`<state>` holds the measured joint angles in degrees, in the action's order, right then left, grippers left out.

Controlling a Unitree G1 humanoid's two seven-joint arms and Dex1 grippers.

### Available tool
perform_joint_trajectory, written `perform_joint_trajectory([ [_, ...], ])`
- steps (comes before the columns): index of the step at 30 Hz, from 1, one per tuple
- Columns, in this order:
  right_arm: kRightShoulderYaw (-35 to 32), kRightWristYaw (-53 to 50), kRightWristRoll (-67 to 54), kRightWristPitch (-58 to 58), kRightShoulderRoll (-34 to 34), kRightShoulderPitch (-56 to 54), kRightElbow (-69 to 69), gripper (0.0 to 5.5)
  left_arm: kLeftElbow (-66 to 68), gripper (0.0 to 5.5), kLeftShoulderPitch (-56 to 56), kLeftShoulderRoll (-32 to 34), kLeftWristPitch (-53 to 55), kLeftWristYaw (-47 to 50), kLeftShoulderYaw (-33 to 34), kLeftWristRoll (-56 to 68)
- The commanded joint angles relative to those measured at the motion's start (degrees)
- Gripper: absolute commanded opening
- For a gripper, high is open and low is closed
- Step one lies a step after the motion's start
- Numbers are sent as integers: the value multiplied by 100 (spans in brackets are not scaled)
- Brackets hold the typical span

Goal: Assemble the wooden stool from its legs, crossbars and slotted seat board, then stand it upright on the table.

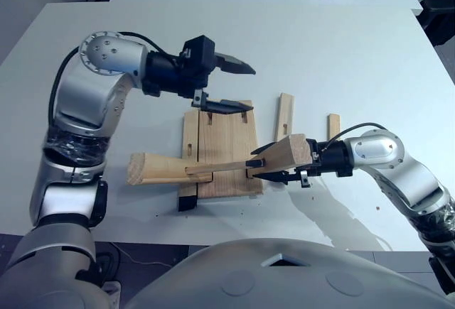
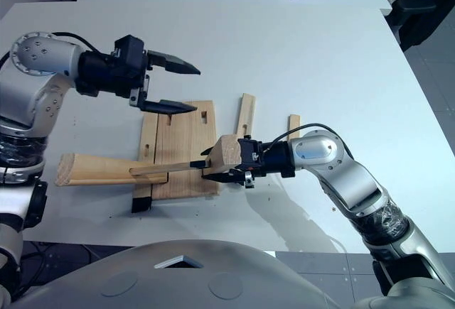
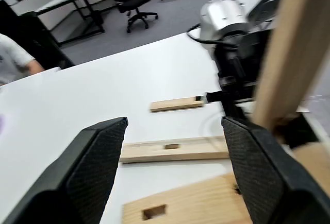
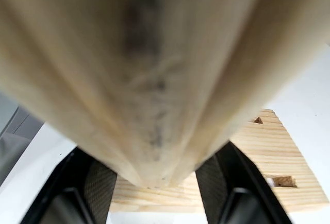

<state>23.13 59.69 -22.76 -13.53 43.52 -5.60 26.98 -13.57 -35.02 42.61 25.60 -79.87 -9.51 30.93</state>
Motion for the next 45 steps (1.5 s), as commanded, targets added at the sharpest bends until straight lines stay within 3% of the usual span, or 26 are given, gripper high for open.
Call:
perform_joint_trajectory([
  [1, 275, 38, 547, -417, 359, 412, -396, 199, -247, 339, 180, 563, -95, -787, 68, 164],
  [16, 345, 21, 599, -468, 247, 209, -509, 199, -962, 339, 842, 673, 7, -673, -230, 32],
  [23, 390, -18, 603, -504, 207, 143, -495, 199, -609, 339, 1005, 583, -1044, -419, -632, -1013],
  [31, 469, -29, 661, -513, 202, 68, -510, 199, -551, 339, 1163, 644, -1427, -441, -741, -1091],
  [36, 964, -7, 1170, -506, 89, -258, -762, 199, -464, 339, 1119, 539, -1426, -278, -779, -1105],
  [40, 1349, -21, 1526, -501, 19, -564, -1259, 199, -298, 339, 814, 218, -1049, 155, -620, -852],
  [45, 1429, -57, 1422, -580, 151, -501, -1676, 199, 495, 339, -545, -573, 73, 1169, 212, 32],
])
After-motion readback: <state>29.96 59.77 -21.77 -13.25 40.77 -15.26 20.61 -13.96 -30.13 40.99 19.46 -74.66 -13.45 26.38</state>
